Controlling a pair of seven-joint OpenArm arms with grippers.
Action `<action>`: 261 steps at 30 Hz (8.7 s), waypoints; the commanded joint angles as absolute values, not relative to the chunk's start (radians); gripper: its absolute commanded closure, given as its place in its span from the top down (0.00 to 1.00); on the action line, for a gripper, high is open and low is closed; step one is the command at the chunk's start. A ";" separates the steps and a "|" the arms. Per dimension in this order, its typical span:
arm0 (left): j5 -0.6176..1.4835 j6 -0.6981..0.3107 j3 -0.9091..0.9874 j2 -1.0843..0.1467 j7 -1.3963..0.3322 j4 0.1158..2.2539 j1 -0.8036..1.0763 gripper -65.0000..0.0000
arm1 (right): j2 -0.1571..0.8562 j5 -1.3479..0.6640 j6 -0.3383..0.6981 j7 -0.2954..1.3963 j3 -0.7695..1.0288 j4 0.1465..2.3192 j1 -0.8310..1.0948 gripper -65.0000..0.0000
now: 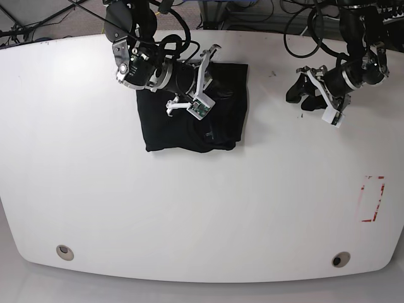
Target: Fold the T-shirt properly
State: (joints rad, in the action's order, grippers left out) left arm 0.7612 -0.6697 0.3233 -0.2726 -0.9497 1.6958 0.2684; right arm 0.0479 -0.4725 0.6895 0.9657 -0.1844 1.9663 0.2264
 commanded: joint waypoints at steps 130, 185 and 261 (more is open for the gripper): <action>0.357 -0.698 -0.220 -0.223 -1.050 1.768 0.127 0.46 | 0.283 -0.430 0.698 0.811 -0.139 1.541 -0.120 0.24; -0.188 0.113 -0.595 -0.051 -0.128 1.337 0.182 0.78 | 0.226 -0.432 0.698 1.018 0.208 1.802 0.028 0.24; -0.104 -0.437 0.367 -0.071 -0.056 1.750 0.315 0.77 | 0.225 -0.019 0.698 0.509 0.303 1.874 0.200 0.24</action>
State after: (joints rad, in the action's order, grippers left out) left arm -0.1005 -0.4435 0.3611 -0.0761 -0.1001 1.7123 0.3012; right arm 0.2157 -0.0231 0.6994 0.5797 0.2974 1.8816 0.1978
